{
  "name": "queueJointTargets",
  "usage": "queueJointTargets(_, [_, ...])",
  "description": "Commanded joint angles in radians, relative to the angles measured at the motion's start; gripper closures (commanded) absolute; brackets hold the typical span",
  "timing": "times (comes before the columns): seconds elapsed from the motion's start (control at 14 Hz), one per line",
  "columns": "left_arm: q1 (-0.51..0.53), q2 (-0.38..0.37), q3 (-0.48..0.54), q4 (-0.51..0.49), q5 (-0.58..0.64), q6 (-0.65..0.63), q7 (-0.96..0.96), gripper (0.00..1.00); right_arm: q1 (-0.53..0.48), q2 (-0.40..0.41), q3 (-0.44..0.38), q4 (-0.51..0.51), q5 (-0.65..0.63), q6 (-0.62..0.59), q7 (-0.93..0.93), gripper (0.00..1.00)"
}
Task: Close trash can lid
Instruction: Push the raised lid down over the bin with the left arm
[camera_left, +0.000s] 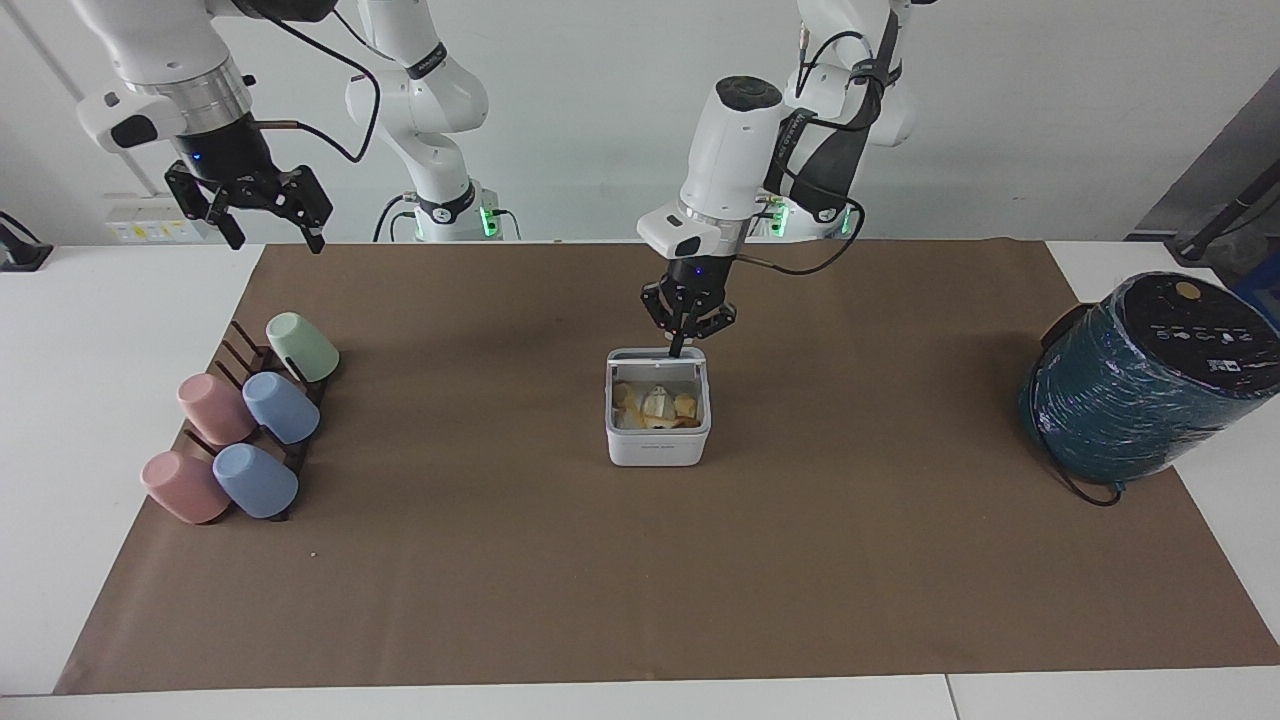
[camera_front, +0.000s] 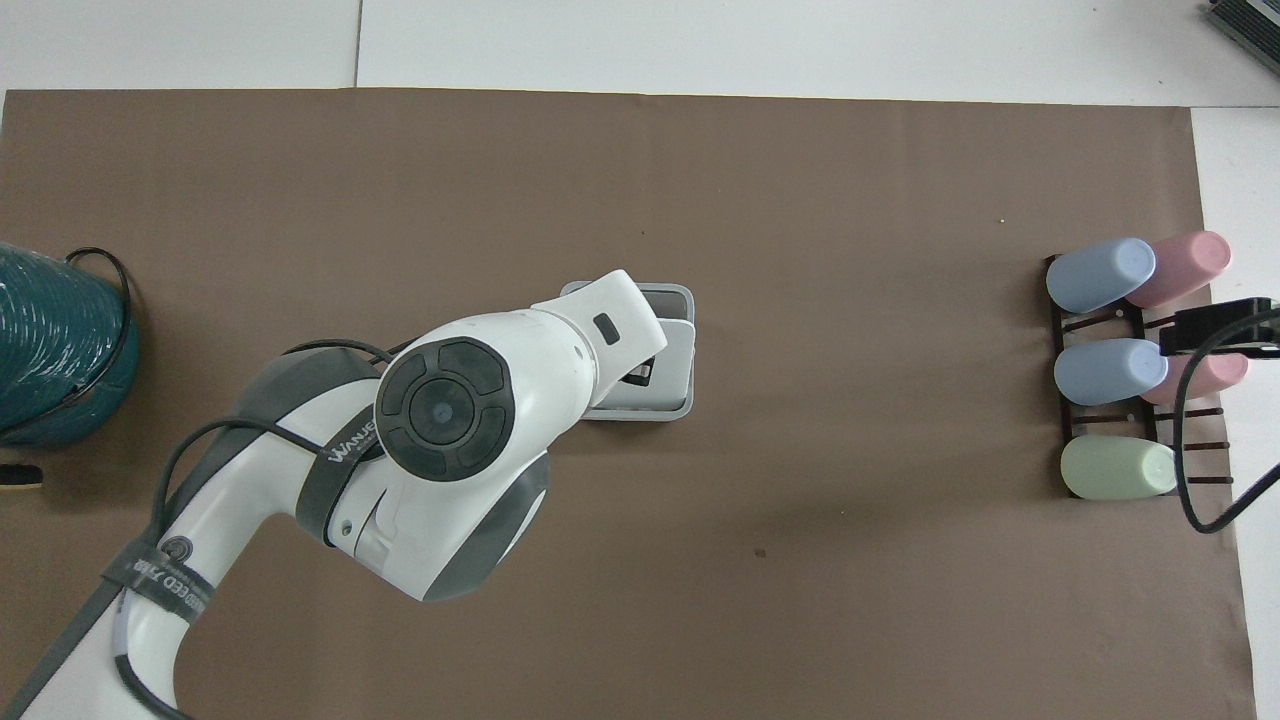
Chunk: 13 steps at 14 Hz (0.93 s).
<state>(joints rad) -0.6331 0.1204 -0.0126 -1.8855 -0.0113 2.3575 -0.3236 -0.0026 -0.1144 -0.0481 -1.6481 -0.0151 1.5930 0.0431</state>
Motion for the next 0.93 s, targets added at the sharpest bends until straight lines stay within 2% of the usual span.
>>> queueJointTargets(0.0, [0.023, 0.045, -0.004, 0.006, 0.01, 0.086, -0.018, 1.0, 0.001, -0.017, -0.004, -0.015, 0.017, -0.01, -0.02, 0.0])
queueJointTargets(0.29, [0.024, 0.117, -0.004, 0.011, 0.008, 0.176, -0.028, 1.0, 0.001, -0.017, -0.003, -0.015, 0.017, -0.01, -0.02, 0.0])
queueJointTargets(0.86, [0.026, 0.18, -0.001, 0.003, 0.01, 0.22, -0.029, 1.0, 0.001, -0.03, -0.004, -0.015, 0.017, -0.011, -0.02, 0.0])
